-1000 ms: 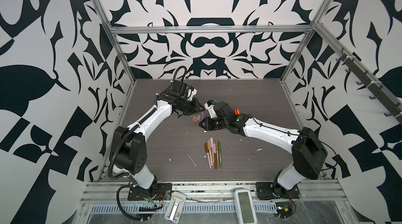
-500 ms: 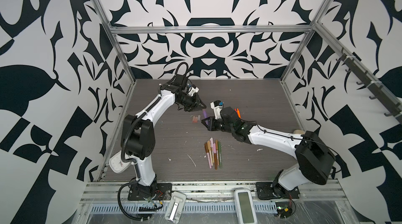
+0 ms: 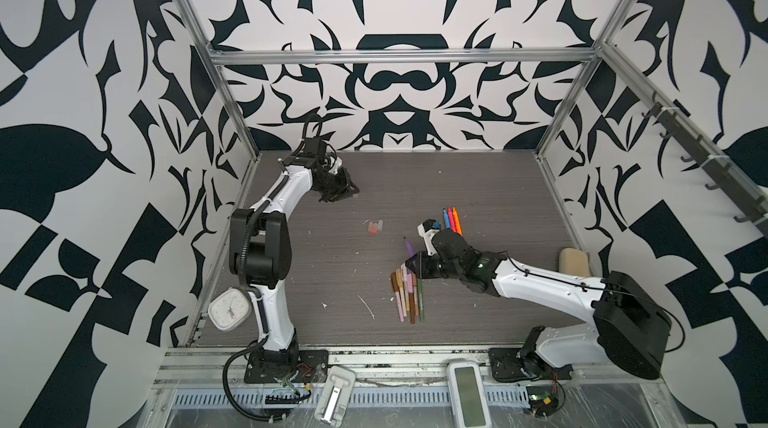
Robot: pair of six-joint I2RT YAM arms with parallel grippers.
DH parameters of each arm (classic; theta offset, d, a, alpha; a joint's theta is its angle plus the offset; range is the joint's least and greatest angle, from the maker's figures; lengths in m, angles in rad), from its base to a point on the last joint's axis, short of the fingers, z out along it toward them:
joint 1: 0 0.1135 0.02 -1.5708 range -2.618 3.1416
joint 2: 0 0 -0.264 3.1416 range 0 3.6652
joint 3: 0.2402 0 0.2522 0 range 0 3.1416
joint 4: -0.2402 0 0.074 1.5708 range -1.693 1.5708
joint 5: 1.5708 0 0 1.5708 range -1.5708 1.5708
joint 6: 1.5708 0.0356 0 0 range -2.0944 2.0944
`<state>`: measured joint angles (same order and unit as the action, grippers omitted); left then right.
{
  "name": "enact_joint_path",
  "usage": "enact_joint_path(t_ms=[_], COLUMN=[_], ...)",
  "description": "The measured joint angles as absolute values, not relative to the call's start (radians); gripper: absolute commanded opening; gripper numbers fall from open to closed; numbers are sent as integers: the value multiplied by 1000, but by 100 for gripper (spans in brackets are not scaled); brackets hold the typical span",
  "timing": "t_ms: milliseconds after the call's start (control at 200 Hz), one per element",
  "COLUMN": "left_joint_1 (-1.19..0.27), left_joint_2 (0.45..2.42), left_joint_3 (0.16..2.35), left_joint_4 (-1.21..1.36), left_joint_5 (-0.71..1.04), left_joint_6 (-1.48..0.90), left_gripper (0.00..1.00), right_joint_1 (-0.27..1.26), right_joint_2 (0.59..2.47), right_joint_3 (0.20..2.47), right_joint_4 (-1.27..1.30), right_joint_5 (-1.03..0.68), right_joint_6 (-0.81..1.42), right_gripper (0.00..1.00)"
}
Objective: Open the pen caps
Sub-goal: 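Pull the left gripper away with the pink cap while the right holds the highlighter, then lower the pink cap beside the other caps while the right carries the highlighter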
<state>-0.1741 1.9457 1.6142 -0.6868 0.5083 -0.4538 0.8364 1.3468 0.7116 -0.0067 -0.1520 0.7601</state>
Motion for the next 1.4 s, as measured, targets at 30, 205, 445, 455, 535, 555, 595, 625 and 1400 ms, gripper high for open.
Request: enact_joint_path(t_ms=[30, 205, 445, 455, 535, 555, 595, 625, 1400], left_joint_1=[-179, -184, -212, -214, -230, -234, -239, -244, -264], left_joint_2=[1945, 1946, 2018, 2024, 2059, 2070, 2083, 2091, 2105], left_joint_3=[1600, 1518, 1512, 1512, 1512, 1513, 1513, 1512, 1524], left_joint_4=[-684, -685, -693, -693, -699, -701, -703, -704, -714], left_joint_5=[503, 458, 409, 407, 403, 403, 403, 404, 443], left_joint_6=[-450, -421, -375, -372, -361, -357, -353, -349, -332], left_gripper=[0, 0, 0, 0, 0, 0, 0, 0, 10], right_joint_1=[830, 756, 670, 669, 667, 667, 667, 667, 667], right_joint_2=[1338, 1234, 1115, 1114, 1110, 1110, 1111, 1111, 1113], right_joint_3=[712, 702, 647, 646, 633, 629, 623, 618, 610], right_joint_4=[-18, -74, -123, -124, -131, -131, -133, -134, -160], right_joint_5=[-149, -144, -136, -136, -137, -137, -137, -138, -138], right_joint_6=[754, 729, 722, 721, 721, 721, 722, 722, 711], right_gripper=[0, 0, 0, 0, 0, 0, 0, 0, 0])
